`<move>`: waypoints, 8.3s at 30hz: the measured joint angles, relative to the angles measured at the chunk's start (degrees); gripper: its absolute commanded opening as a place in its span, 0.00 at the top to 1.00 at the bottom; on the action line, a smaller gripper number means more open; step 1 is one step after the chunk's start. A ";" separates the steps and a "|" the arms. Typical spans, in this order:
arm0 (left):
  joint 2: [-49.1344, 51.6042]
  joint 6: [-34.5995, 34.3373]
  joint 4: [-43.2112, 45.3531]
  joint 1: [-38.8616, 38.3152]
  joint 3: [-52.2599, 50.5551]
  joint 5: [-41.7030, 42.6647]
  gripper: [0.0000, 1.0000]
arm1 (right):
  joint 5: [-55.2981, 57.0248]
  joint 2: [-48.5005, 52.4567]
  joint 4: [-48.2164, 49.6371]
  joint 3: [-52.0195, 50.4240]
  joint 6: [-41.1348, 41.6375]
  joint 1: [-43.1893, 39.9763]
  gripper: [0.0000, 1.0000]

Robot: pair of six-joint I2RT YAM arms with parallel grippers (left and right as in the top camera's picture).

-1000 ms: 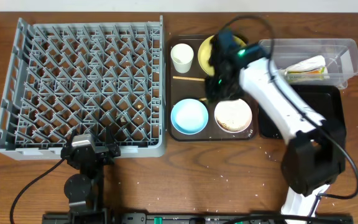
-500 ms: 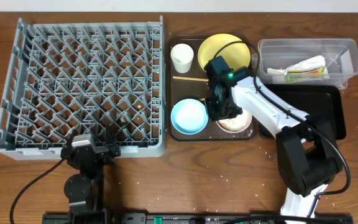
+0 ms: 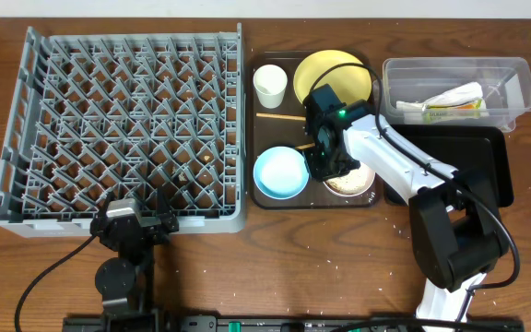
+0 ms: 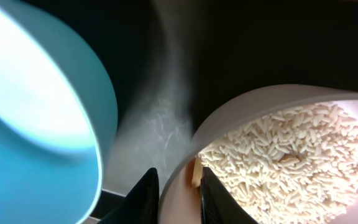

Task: Sort waste into correct bins and load items into the dishwasher
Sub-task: 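Move the right gripper to the pink bowl and grasp its rim, then carry the pink bowl over the black tray and tip out the rice, then return the empty pink bowl to the dark tray with the right gripper, then grasp the white paper cup with the right gripper and lift it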

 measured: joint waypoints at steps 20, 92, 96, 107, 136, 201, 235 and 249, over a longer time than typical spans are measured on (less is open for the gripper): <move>-0.02 0.00 -0.02 0.00 0.00 0.00 0.08 | 2.40 -0.46 3.34 -2.67 -7.45 1.51 0.99; -0.02 0.00 -0.02 0.00 0.00 0.00 0.08 | -80.96 -20.00 32.22 -30.75 -7.96 -73.33 0.99; -0.02 0.00 0.00 0.00 0.00 0.00 0.08 | -79.32 -20.00 31.74 -30.80 -7.02 -73.29 0.99; -0.02 0.00 -0.02 0.00 0.00 0.00 0.08 | -80.96 -20.00 35.04 -31.32 0.90 -73.13 0.99; 0.00 0.00 -0.02 0.00 0.00 0.00 0.08 | -74.25 -20.00 60.33 -31.65 31.89 -60.59 0.99; 33.07 -7.67 -22.71 0.00 37.22 4.72 0.08 | -3.48 -7.93 3.21 9.73 9.49 -2.03 0.53; 82.03 -8.92 -58.53 -0.07 87.17 19.30 0.08 | -2.08 29.31 10.40 44.44 13.49 -5.38 0.69; 83.58 -8.94 -58.62 -0.04 87.17 20.20 0.10 | -7.63 29.59 10.54 44.81 13.51 -5.57 0.99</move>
